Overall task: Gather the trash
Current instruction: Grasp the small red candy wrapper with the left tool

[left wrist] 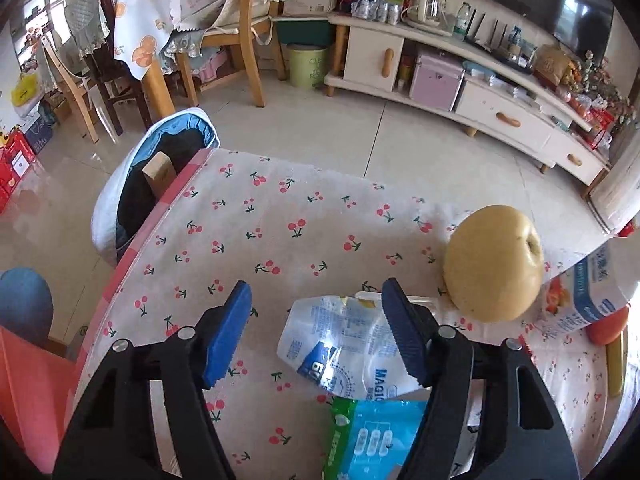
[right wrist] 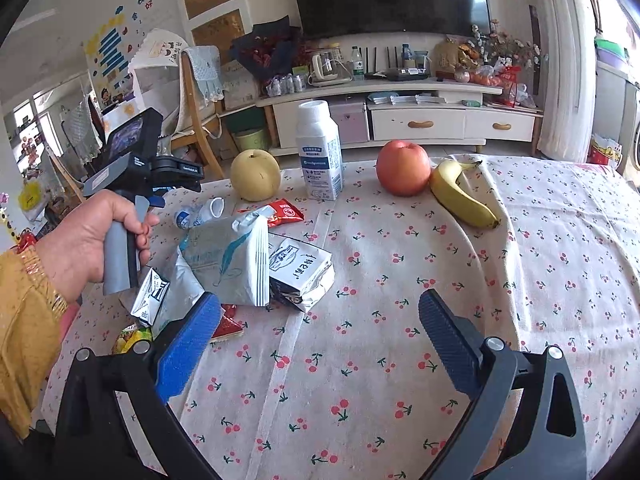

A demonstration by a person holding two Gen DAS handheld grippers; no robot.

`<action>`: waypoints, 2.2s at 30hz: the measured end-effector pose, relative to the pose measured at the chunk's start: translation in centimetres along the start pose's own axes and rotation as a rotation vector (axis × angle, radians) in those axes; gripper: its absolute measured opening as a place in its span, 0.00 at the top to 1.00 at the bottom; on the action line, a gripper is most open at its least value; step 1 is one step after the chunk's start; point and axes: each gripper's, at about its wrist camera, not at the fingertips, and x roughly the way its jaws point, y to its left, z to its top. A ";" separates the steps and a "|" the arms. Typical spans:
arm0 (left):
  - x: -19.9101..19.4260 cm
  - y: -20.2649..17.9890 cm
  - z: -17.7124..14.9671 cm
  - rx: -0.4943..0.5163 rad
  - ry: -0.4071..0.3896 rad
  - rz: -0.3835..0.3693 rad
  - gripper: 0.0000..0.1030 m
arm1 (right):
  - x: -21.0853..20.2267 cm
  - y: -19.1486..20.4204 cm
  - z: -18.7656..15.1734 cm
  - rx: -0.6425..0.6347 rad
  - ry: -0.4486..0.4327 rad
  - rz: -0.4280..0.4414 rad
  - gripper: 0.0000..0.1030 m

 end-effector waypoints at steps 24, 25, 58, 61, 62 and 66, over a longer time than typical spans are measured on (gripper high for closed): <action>-5.3 -7.6 -13.4 0.411 0.097 -0.256 0.42 | 0.1 -2.6 0.1 0.059 0.039 -0.035 0.05; -6.0 -7.6 -13.6 0.423 0.072 -0.261 0.42 | 0.1 -2.7 0.1 0.062 0.044 -0.029 0.05; -1.8 -16.3 -8.4 0.652 0.075 -0.110 0.47 | 2.2 -2.4 -0.8 0.134 0.206 0.102 0.05; -2.0 -15.9 -8.4 0.623 0.062 -0.140 0.61 | 2.4 -1.8 -0.9 0.123 0.229 0.131 0.05; -2.1 -15.8 -8.6 0.627 0.053 -0.132 0.62 | 2.5 -1.5 -0.9 0.115 0.235 0.146 0.05; -3.5 -14.7 -8.8 0.614 0.021 -0.134 0.68 | 2.5 0.2 -1.3 0.066 0.254 0.248 0.05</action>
